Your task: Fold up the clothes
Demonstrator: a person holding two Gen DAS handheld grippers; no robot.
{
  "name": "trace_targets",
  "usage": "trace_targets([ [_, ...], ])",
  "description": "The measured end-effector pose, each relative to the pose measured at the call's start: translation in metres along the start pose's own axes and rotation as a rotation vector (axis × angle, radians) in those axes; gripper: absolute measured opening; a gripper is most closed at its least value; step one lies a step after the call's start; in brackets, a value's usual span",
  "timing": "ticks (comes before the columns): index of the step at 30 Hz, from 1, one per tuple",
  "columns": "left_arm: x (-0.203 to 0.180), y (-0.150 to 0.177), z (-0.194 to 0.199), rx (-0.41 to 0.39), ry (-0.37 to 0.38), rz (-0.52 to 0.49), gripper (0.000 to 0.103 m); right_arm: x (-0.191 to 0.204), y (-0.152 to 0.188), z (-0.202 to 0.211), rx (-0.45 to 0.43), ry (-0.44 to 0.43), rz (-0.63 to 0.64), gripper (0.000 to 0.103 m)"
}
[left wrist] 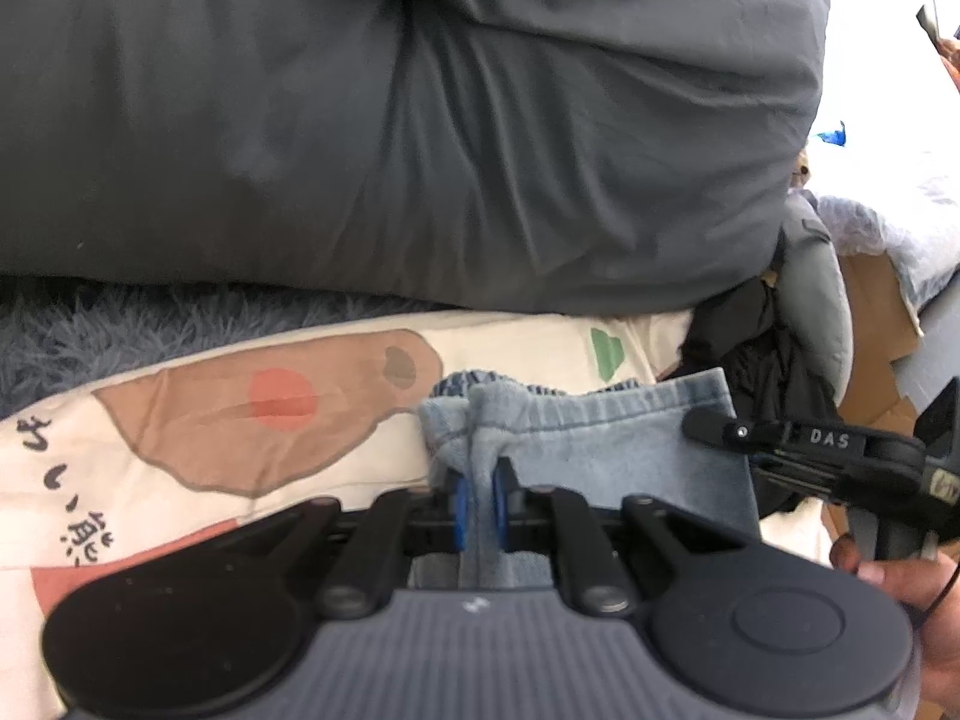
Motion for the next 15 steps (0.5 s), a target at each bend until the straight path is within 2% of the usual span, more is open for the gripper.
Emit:
trace_targets([
  [7, -0.024, -0.025, -0.009, 0.028, 0.031, -0.064, 0.008, -0.005, -0.019, 0.025, -0.064, 0.044, -0.047, 0.005],
  [11, -0.024, -0.036, -0.025, 0.067, 0.02, -0.054, 0.008, -0.007, -0.027, 0.019, -0.061, 0.101, -0.049, 0.005],
  [15, -0.013, -0.033, -0.047, 0.116, 0.006, -0.033, 0.008, -0.013, -0.026, 0.0, -0.041, 0.17, -0.039, 0.005],
])
Point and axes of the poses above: each gripper's, at about its wrist camera, not at the fingertips, and z roughly against the way its jaws point, x to its left, y to its underside, the point moved 9 cm from there along -z, roughly the way its jaws point, and after that the axes turned 14 degrees about y, right-handed, at the moved point
